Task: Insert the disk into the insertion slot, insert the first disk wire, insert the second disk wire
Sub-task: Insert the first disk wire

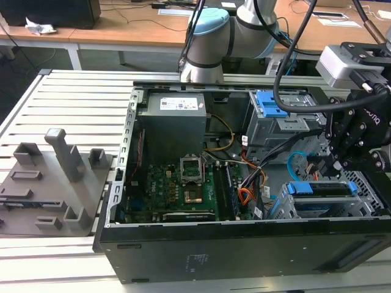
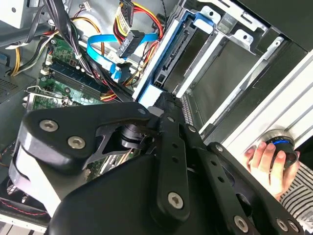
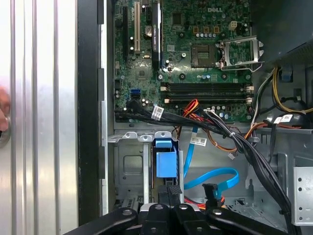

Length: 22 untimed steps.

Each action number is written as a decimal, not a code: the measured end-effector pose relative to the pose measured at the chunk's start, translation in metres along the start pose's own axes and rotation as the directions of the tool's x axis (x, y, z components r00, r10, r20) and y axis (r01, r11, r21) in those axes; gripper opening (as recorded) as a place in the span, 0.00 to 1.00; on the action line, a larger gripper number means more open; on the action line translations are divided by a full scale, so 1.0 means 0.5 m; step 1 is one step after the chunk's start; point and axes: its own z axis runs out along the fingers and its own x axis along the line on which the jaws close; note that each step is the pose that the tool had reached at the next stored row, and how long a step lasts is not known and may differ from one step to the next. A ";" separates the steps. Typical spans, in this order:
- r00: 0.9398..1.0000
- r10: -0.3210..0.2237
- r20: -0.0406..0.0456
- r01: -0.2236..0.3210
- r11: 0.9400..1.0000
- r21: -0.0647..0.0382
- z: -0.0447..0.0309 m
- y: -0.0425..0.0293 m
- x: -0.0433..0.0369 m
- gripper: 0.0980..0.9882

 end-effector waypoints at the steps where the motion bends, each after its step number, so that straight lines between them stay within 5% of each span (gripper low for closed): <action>1: 1.000 0.000 0.000 0.000 1.000 0.000 0.000 0.000 0.000 0.01; 4: 1.000 0.000 0.000 0.000 1.000 0.000 0.000 -0.001 0.000 0.01; 7: 1.000 0.000 0.000 0.000 1.000 0.000 0.000 -0.001 0.000 0.30; 9: 1.000 0.000 0.000 0.000 1.000 0.000 0.000 -0.002 0.000 0.30; 11: 1.000 0.000 0.000 0.000 1.000 0.000 -0.001 -0.019 -0.014 0.30; 14: 1.000 0.000 0.000 0.000 1.000 0.000 -0.001 -0.028 -0.034 0.30; 22: 1.000 0.000 -0.003 0.000 1.000 0.000 -0.002 -0.034 -0.107 0.30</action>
